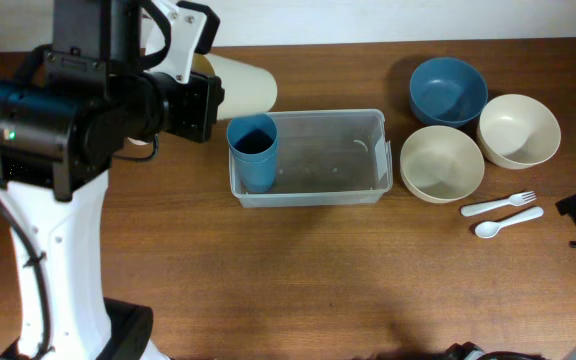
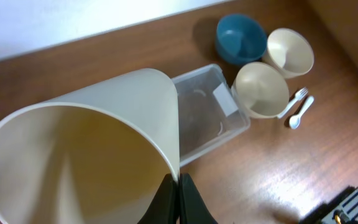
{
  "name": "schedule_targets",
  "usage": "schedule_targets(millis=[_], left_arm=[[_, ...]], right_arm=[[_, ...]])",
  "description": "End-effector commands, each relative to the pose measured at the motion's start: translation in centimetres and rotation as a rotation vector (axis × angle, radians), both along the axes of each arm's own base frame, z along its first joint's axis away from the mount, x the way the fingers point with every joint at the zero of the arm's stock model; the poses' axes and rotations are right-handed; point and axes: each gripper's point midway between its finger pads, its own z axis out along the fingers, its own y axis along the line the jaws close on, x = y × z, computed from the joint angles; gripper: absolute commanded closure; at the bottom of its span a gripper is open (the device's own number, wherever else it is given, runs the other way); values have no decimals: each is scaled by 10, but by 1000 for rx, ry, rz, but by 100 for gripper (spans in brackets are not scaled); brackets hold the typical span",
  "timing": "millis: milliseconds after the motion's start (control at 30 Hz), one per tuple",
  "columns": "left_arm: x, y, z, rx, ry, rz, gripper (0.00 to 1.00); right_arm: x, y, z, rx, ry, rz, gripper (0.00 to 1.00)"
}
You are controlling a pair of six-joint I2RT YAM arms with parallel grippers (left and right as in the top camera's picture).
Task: Pack container
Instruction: 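Lift the cream cup and carry it over the container, then lower the cream cup into the stacked blue cups and release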
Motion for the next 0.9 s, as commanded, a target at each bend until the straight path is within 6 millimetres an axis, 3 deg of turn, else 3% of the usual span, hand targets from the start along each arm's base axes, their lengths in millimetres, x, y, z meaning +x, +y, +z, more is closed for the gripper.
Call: schedule_targets(millis=[0,567,867], left_arm=[[5,1,-12,36,31,-3,99],[9,3,-27,69,80,9,99],[8,-1,-54,96,172,-2,99]], right_arm=[[-2,-3,-1,-5,8,-18,1],[-2,-3,-1,-5,8,-18,1],[-2,-3,-1,-5,8,-18,1]])
